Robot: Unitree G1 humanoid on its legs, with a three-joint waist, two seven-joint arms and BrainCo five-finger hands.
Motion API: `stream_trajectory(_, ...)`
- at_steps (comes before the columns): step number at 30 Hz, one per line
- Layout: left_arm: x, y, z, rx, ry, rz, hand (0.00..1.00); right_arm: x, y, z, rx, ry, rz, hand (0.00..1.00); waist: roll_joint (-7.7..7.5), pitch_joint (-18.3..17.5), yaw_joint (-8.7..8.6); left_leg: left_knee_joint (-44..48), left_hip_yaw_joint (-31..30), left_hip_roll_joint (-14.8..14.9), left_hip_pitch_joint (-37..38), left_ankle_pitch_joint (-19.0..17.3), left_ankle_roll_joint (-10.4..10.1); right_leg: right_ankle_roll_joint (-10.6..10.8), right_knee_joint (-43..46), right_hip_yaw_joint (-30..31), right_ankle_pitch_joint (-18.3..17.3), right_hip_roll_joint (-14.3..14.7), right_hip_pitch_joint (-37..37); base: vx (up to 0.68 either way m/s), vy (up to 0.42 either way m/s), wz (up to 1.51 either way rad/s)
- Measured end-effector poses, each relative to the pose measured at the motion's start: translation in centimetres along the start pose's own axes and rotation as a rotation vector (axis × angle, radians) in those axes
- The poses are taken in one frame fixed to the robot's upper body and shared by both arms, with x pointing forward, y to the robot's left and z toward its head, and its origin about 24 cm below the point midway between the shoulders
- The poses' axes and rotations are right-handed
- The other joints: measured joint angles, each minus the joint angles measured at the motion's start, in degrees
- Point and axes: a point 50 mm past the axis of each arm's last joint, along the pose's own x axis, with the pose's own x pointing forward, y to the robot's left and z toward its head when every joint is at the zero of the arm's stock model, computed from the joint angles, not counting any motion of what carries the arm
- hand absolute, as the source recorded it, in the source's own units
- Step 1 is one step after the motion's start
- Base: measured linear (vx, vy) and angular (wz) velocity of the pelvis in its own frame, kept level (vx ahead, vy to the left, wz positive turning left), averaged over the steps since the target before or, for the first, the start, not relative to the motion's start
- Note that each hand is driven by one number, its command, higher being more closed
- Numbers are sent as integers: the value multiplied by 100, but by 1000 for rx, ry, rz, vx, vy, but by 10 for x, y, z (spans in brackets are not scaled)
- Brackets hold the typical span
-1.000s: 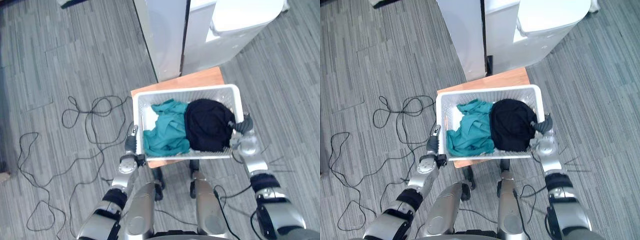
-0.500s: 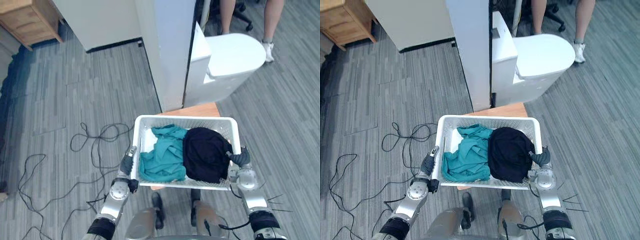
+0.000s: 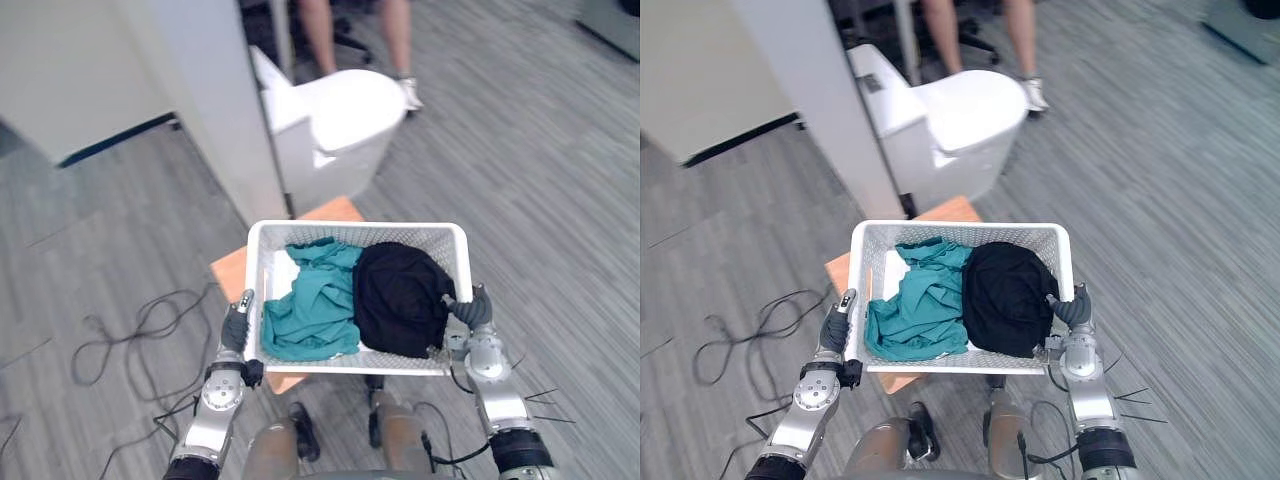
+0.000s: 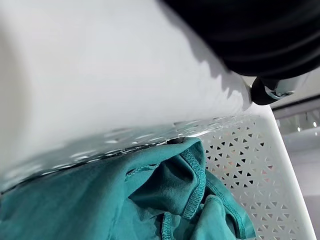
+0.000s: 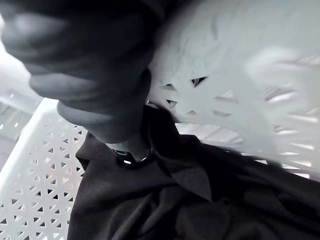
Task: Pick up the laundry basket with both hands and put the clothes into the washing machine.
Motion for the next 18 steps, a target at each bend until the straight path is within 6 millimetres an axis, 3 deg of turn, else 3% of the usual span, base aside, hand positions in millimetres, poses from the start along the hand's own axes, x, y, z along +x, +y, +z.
stream_trajectory(1,0,1,0,-9,3,11,100,2,1,4,-8,-21,9,100,156,-96,121,-334,-153,222,154,-141,-97,154,-581,300,296,402,111,-94,-85,-207)
stream_trajectory(2,3,2,4,-12,-14,14,100,4,0,7,-1,-31,-2,100,148,-130,124,-300,278,393,303,-183,-163,-135,48,6,-232,259,31,-94,-122,-192)
stream_trajectory(3,5,0,6,-24,-18,12,100,4,-1,7,-4,-32,-13,100,118,-152,14,-196,430,443,334,-214,-178,-98,813,-227,-752,-58,8,14,-142,-150)
stream_trajectory(4,4,-2,6,-29,-16,4,100,4,-3,6,-11,-31,-21,100,74,-176,-28,-117,686,514,427,-252,-239,387,1161,-317,-1171,-362,140,5,-125,-96)
stream_trajectory(5,4,-4,6,-30,-14,1,100,4,-5,6,-16,-33,-21,100,62,-183,-17,-23,801,580,465,-298,-308,616,1098,-277,-1307,-378,236,62,-189,-148)
stream_trajectory(6,4,-7,5,-38,-7,6,100,6,-5,8,-22,-40,-14,100,180,-133,47,449,1004,988,502,-475,-456,542,787,85,-1356,-38,333,63,-178,-128)
stream_trajectory(7,3,-8,3,-45,5,8,100,6,-5,7,-26,-35,-10,100,223,-139,45,642,1004,1162,502,-472,-457,481,702,174,-1329,132,368,88,-245,-145)
stream_trajectory(8,1,-9,-2,-54,32,9,100,5,-4,6,-33,-30,1,100,273,-151,45,1026,920,1394,505,-438,-346,356,608,374,-1281,395,433,107,-244,-138)
stream_trajectory(9,-5,-10,-10,-80,68,16,100,4,-2,5,-43,-31,16,100,279,-144,107,1607,547,1589,431,-325,65,216,523,697,-1250,679,582,115,-235,-150)
stream_trajectory(10,-8,-11,-13,-91,81,17,100,4,-3,5,-51,-32,18,100,293,-153,148,1842,148,1554,369,-318,72,188,482,856,-1245,780,650,134,-155,-172)
stream_trajectory(12,-13,-19,-15,-124,95,12,100,5,-9,4,-75,-35,12,100,318,-161,170,2232,-1316,728,36,-355,-37,-12,240,1464,-1258,1018,911,133,-49,-145)
stream_trajectory(15,-14,-20,-16,-130,100,13,100,2,-12,5,-76,-48,10,100,436,-169,329,1740,-1954,-56,-542,-453,-169,-170,-239,1755,-1163,1143,1151,175,64,-121)
stream_trajectory(16,-15,-20,-16,-129,101,15,100,1,-11,7,-75,-54,12,100,475,-159,357,1496,-1991,-140,-671,-436,-192,-168,-379,1752,-1143,1159,1219,180,147,-95)
stream_trajectory(17,-15,-19,-16,-128,101,18,100,0,-10,7,-72,-54,14,100,515,-152,417,893,-2050,-319,-882,-350,-251,-78,-640,1764,-1045,1150,1357,198,174,-84)
stream_trajectory(18,-15,-18,-17,-126,103,19,100,-1,-10,5,-64,-46,16,100,548,-164,492,169,-2118,-444,-983,126,-290,55,-838,1820,-966,1150,1480,216,181,-83)
